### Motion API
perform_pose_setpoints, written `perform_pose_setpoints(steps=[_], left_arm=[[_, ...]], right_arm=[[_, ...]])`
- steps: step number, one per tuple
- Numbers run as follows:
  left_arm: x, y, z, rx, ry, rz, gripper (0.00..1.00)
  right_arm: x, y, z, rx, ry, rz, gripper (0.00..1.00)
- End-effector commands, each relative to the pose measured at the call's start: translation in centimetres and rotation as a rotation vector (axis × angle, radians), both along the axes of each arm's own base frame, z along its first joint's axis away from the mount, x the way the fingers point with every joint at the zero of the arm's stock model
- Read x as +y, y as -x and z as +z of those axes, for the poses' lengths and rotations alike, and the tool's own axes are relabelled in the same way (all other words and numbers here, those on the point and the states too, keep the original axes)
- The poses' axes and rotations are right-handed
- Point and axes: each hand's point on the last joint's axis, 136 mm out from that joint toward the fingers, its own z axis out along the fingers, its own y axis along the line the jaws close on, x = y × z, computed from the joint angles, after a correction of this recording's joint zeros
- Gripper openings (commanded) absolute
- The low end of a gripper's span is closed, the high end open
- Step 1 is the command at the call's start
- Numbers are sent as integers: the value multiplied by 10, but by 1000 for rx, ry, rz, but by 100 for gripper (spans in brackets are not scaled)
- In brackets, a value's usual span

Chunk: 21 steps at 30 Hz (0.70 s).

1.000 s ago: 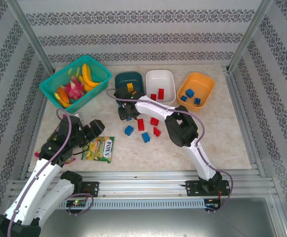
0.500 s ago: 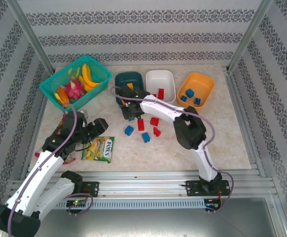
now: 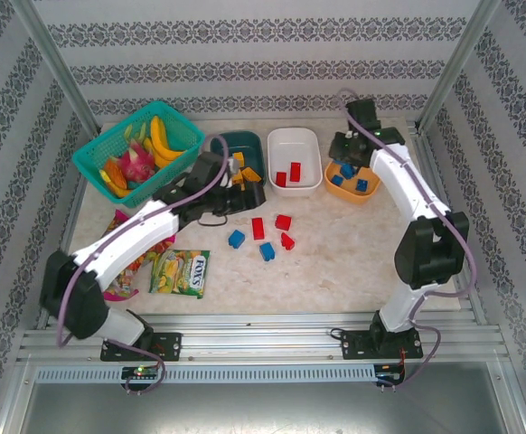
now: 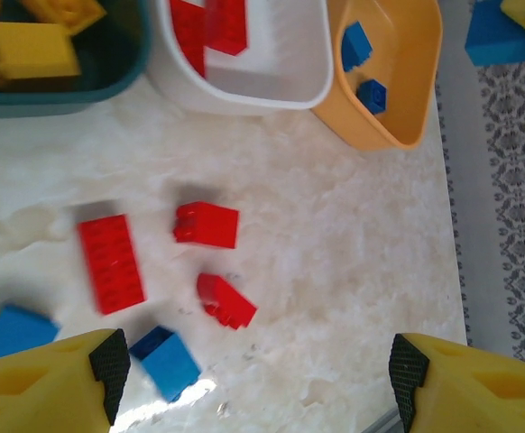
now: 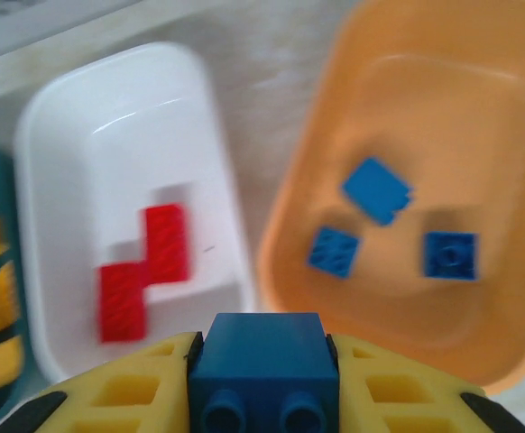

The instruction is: Sort the legos into containers by color

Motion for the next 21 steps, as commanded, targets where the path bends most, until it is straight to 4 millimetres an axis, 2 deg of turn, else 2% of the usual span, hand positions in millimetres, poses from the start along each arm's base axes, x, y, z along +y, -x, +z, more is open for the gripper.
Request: perform_pose_setpoints(steps=[1,4,9,11,14,21], left_arm=[[-40,-14,20,-83,47,-114,78],[-57,-26,14,-73,56,-134,77],[-70,-39,12,-69,63,-142,77],[-70,-42,14,-76,56,-141,77],[-68,-43,13,-76,47,-128,77],[-62,-42,11,-71,31,-105,77]], right_arm=[[-34,-26,-19,30,11,-99,28],[-63,-50,-39,66,18,-181,28],[-86,-85,-69,94,38,-225,28],[-89,-98,-80,99,28,-221,29],[-88,-106,-99,146,11,-212,30],[-83,-111,-132,215,-39,-224,36]])
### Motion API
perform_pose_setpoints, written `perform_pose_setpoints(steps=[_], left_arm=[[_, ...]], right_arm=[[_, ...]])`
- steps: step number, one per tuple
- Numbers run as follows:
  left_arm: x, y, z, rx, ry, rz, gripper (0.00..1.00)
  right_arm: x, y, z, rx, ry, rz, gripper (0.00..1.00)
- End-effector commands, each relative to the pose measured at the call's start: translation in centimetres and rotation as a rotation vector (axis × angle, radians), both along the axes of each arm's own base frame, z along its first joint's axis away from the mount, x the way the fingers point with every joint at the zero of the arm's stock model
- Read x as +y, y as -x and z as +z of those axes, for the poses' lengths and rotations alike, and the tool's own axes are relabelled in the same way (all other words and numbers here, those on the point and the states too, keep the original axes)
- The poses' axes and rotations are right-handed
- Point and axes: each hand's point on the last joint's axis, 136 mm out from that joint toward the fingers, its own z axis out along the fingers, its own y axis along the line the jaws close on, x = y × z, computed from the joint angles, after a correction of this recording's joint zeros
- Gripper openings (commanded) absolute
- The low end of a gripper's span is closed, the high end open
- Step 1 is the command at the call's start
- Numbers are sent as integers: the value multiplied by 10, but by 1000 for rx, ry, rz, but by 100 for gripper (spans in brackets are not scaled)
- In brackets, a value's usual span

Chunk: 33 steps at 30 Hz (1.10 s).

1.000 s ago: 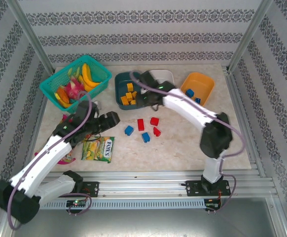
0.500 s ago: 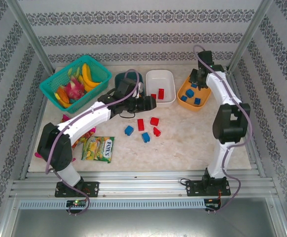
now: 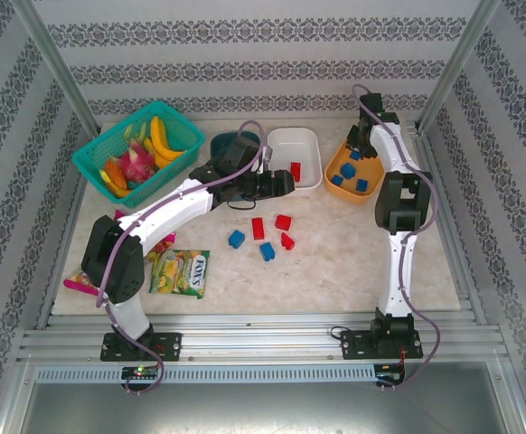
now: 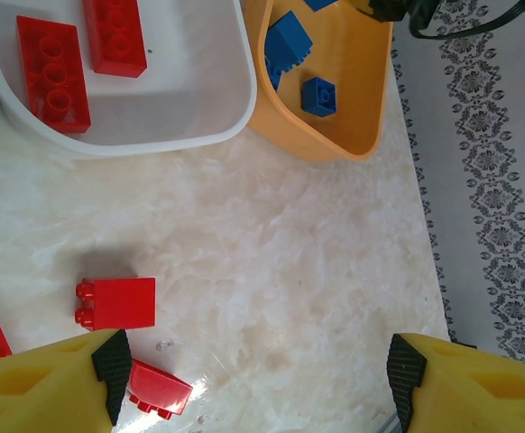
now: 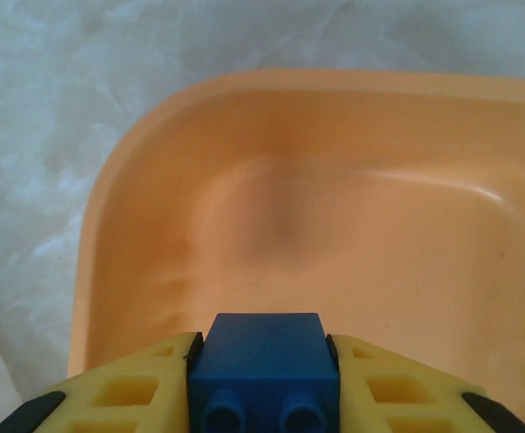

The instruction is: Sort the legos into containers by color

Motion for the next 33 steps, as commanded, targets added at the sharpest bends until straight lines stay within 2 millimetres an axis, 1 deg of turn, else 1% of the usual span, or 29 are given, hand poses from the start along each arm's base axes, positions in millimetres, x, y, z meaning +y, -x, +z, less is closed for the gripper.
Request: perform_pose_setpoints(steps=[1,6,9,11,13,15,18,20,21,23,24,26,29,31,33], left_arm=[[-1,-1,16,-53,5,-2,77],[3,1,20,-60,-3,8,77],[7,2,24,-65,-8,17,77],[11,4,28,-68,-10,26,77],[15,7,32,-75,-11,34,77],[20,10,35,-78,-14,43,77],[32,15,38,-78,-24,66,77],[42,21,39,-73,-42,84,78],[47,24,39,-69,-51,92,78],[56,30,38,-63,-66,105,78],[60,33,38,-60,-70,109,78],[69,41,34,-42,-89,123,78],[79,51,26,-12,-120,131,78],[85,58,20,6,-136,135,78],[90,64,13,28,-150,137,77]], right_arm=[[1,4,-13,50,-47,-25,37],[5,2,-19,71,-72,-13,42],[6,4,-15,76,-75,-3,51],[7,5,-4,64,-74,5,57],[9,4,15,30,-66,18,60],[13,4,42,-18,-49,32,62],[23,7,95,-118,-25,54,63],[38,13,135,-204,-15,87,63],[47,17,151,-243,-11,106,63],[70,33,187,-324,-6,153,64],[81,41,198,-354,-13,174,65],[109,65,221,-419,-32,232,65],[144,107,233,-466,-56,316,67],[163,139,232,-472,-70,370,68],[178,172,225,-465,-95,417,69]])
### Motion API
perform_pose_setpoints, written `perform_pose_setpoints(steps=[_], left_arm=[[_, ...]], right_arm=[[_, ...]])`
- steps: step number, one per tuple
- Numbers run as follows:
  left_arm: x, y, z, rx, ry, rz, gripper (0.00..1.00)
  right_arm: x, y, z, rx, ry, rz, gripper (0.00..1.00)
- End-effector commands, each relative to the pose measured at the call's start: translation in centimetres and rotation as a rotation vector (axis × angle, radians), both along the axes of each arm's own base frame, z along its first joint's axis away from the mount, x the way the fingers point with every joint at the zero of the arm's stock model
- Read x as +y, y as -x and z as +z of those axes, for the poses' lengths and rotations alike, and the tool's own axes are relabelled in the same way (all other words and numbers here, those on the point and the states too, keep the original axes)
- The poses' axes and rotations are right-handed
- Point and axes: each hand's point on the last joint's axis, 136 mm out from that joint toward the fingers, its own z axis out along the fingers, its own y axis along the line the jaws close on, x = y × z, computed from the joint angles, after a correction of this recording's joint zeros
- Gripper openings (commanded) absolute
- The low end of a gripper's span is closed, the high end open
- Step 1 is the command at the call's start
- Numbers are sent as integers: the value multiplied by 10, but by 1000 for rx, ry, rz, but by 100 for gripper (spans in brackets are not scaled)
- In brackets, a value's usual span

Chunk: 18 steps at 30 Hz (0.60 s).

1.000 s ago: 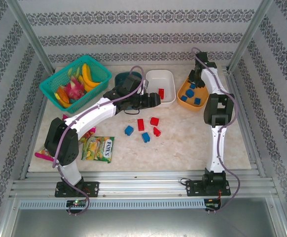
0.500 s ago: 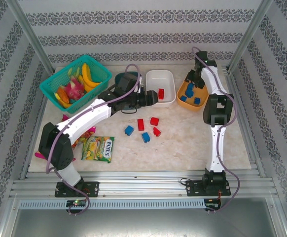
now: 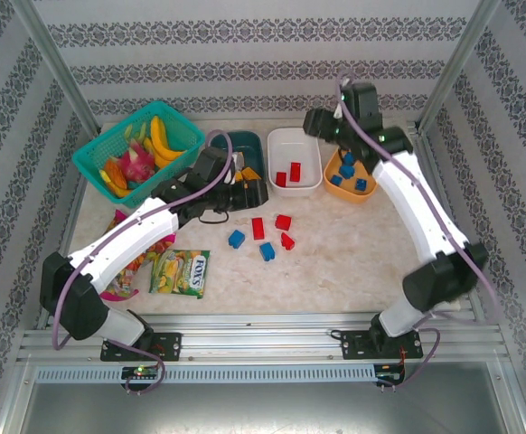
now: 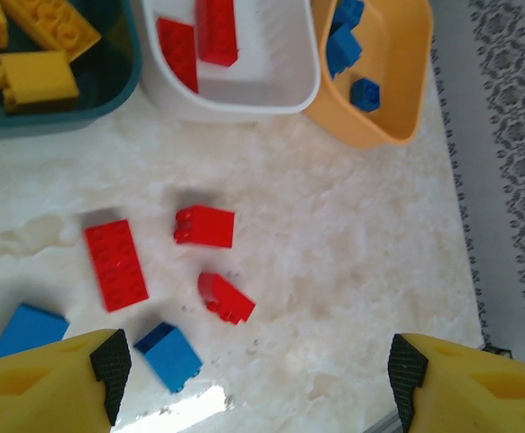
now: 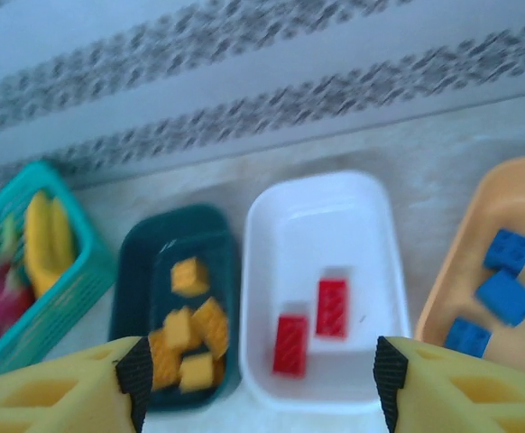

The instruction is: Sort the legos into containers by color

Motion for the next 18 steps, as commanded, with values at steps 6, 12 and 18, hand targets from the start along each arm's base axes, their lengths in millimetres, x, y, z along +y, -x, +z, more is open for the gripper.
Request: perform_pose_setpoints(steps=[6,12,18], left_arm=[[26,21,-43,136,-99,51,76],[19,12,-85,262,-157,79,70],[1,-13,-114,327,-261,78,61]], right_arm=[[39,121,-74,130,-17,193,72],[54,196,-139,264,-48,351,74],[47,216,-166,319,-45,369,73]])
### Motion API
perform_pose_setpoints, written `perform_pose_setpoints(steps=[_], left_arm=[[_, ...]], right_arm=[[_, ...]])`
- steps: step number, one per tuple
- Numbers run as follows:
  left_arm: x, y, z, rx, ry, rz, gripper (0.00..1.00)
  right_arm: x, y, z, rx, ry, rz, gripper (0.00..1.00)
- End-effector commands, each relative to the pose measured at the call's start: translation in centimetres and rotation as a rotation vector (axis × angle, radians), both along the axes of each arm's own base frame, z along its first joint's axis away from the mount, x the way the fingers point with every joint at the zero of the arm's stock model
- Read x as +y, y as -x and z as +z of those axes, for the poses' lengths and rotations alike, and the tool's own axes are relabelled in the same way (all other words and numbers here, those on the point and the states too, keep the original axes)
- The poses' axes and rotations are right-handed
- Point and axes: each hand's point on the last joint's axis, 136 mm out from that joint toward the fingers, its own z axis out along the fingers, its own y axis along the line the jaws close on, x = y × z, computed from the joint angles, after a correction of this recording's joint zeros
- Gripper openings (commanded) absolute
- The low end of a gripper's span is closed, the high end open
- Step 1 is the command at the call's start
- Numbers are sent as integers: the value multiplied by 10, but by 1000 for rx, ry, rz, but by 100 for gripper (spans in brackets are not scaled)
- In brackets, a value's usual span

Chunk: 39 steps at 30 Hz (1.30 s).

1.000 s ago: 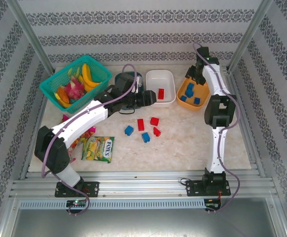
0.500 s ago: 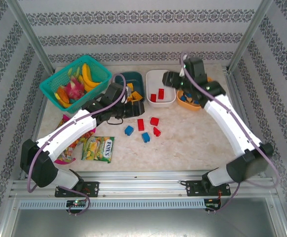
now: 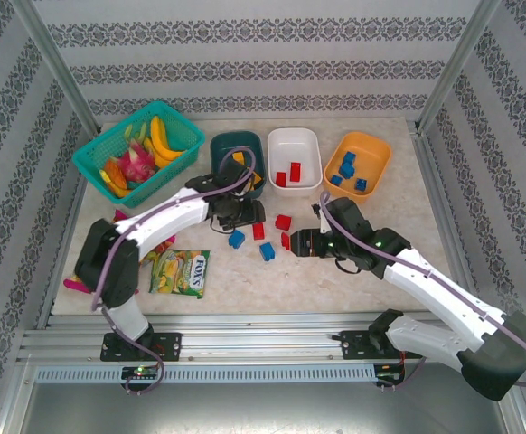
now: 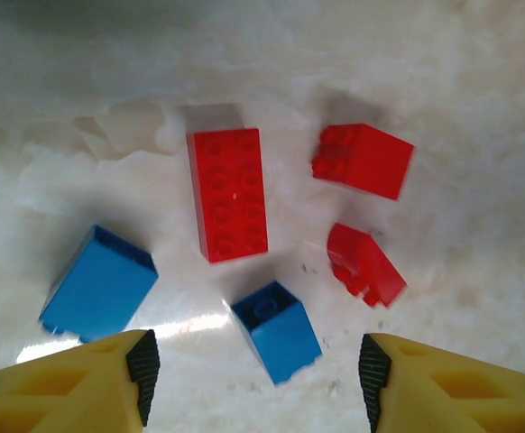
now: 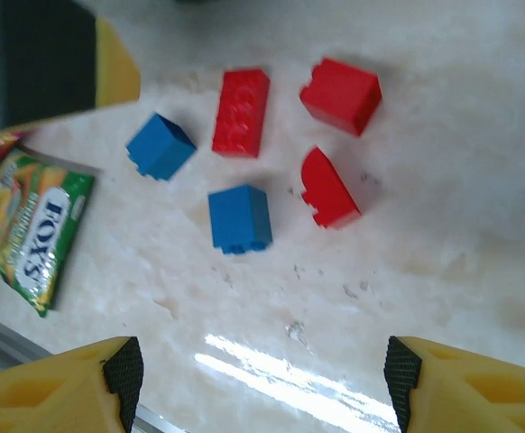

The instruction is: Sort the legos into containers by color

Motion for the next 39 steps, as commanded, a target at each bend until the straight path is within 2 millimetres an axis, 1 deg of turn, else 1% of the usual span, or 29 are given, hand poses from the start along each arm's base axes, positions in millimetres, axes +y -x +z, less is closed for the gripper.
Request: perform_pose_setpoints(steps=[1,4,6,8,10,15,21,25,30,36,39], left_arm=[[0,-10,-2,17,-77,20,61],[7,-16,-9,30,-143,57,61],[13,-15,-15,52,-183,76,62],[19,-10,-18,79,-235,76,62],[31,-1,-21,105,-300,80,63],[45,16,-33,143,-343,59,69],[35,21,-31,137,-283,19,70],[26,19,-30,118,-304,-30,69],[10,1,-28,69,-306,-61,68],[-9,-17,-38,85,-293,-48,68],[-9,-19,-49,111,-321,-38,67]], right_arm=[[6,3,9,-21,-45,23,73],[8,3,9,-20,-42,42,74],[9,4,7,-11,-38,48,74],[10,3,6,-9,-41,47,74],[10,2,5,-9,-43,44,74],[11,3,3,-1,-45,50,74],[9,4,-1,13,-42,44,74],[7,2,-2,17,-44,30,75],[5,0,-2,13,-57,15,74],[2,2,-4,18,-63,5,74],[0,1,-3,14,-64,-1,75]])
